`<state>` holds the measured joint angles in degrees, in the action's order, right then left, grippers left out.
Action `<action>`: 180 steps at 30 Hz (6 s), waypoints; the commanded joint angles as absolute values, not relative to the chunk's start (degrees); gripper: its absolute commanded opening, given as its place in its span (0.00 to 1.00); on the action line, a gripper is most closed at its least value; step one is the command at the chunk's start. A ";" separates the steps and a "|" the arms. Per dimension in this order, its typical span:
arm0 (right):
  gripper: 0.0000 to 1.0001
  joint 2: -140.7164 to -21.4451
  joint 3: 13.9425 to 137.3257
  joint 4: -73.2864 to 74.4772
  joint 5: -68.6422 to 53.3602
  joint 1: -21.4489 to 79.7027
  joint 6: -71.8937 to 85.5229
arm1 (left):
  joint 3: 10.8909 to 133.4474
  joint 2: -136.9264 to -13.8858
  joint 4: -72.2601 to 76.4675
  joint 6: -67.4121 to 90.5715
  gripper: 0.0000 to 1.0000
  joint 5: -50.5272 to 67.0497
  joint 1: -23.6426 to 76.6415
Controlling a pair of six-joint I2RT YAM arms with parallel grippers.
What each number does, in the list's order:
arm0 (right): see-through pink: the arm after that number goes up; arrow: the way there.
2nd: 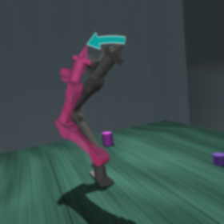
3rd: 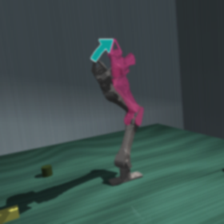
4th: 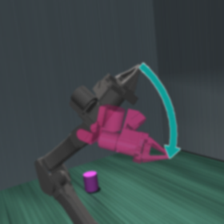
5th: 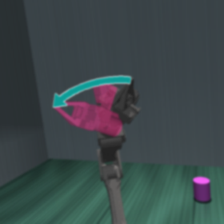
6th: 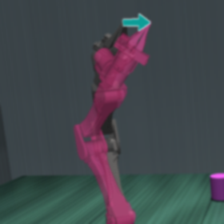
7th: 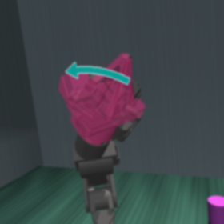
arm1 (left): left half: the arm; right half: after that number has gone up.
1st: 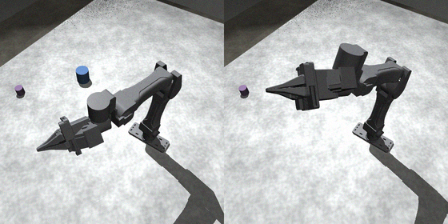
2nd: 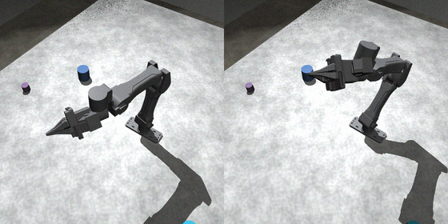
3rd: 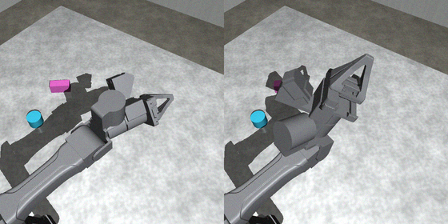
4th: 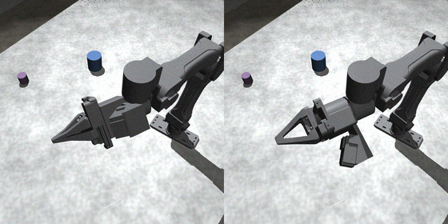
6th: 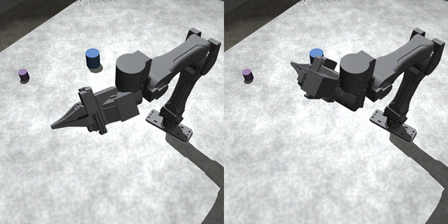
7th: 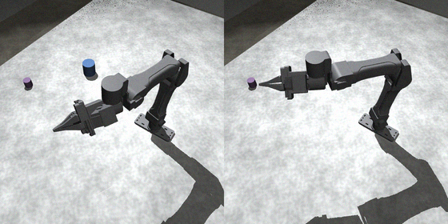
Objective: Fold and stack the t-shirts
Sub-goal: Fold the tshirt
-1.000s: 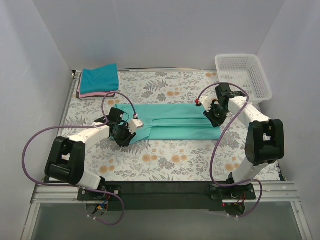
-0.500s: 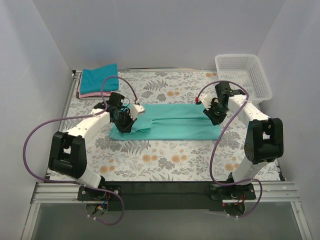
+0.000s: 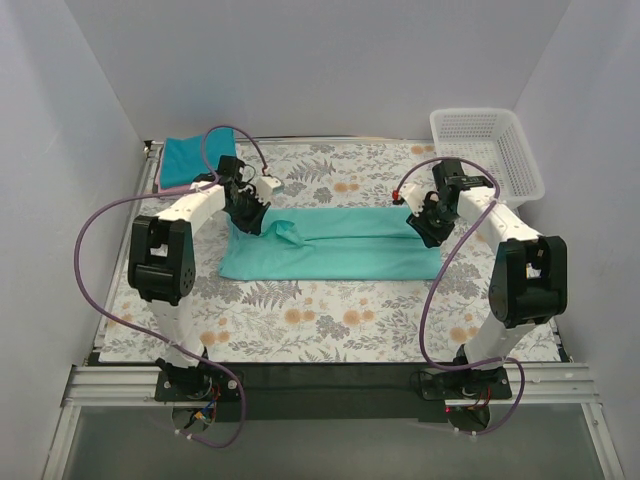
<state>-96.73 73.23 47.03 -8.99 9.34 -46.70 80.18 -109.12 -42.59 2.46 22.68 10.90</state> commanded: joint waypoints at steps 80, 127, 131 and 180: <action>0.13 -106.69 76.38 50.72 -14.60 10.37 -45.70 | 74.53 -106.43 -38.06 41.05 0.24 8.09 15.47; 0.12 -110.12 65.83 40.17 -29.26 27.86 -35.69 | 102.64 -131.74 -34.98 38.85 0.28 20.22 16.87; 0.12 -114.94 68.98 36.84 -28.48 28.04 -32.09 | 110.29 -137.71 -34.54 37.97 0.26 17.14 16.79; 0.35 -63.89 26.63 11.87 -26.01 38.76 -68.03 | 28.12 -63.44 -11.70 1.05 0.48 29.44 38.32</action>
<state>-62.00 27.07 14.35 -24.03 38.37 -65.49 26.92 -61.41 -16.01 2.68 30.81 37.28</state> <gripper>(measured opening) 0.350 0.481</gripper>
